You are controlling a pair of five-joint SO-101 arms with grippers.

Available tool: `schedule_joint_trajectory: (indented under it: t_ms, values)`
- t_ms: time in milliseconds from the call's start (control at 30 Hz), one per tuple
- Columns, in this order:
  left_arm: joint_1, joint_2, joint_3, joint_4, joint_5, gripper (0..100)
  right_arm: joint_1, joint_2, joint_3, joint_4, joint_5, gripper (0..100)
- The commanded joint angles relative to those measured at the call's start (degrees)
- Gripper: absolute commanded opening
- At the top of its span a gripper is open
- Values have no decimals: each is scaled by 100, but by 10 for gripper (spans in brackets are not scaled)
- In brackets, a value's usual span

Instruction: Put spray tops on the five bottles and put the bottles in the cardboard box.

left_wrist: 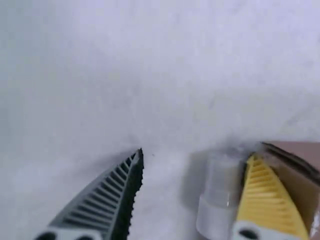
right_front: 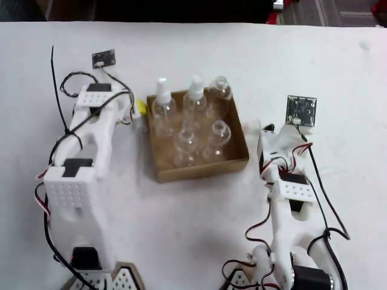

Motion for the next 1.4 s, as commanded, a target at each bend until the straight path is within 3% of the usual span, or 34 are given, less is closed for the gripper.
schedule_joint_trajectory:
  t_ms: [0, 300, 533, 667, 833, 1233, 1367]
  values:
    - [-4, -101, -299, 281, 62, 293, -66, -4, -53, -92, 79, 145]
    - [-22, -66, -299, 316, 70, 282, -57, -4, -53, -92, 79, 145]
    - [-13, -101, -308, 308, 18, 15, -57, -4, -53, -92, 79, 145]
    - [-4, -101, -299, 316, 18, 66, -57, -4, -53, -92, 79, 145]
    - [-40, -233, -334, 360, 18, 23, -57, -4, -53, -84, 79, 145]
    - [101, -1868, -1029, 2681, 9, 22, -57, -4, -53, -84, 79, 145]
    - [101, -2554, -1090, 3112, 9, 22, -57, -4, -53, -84, 79, 145]
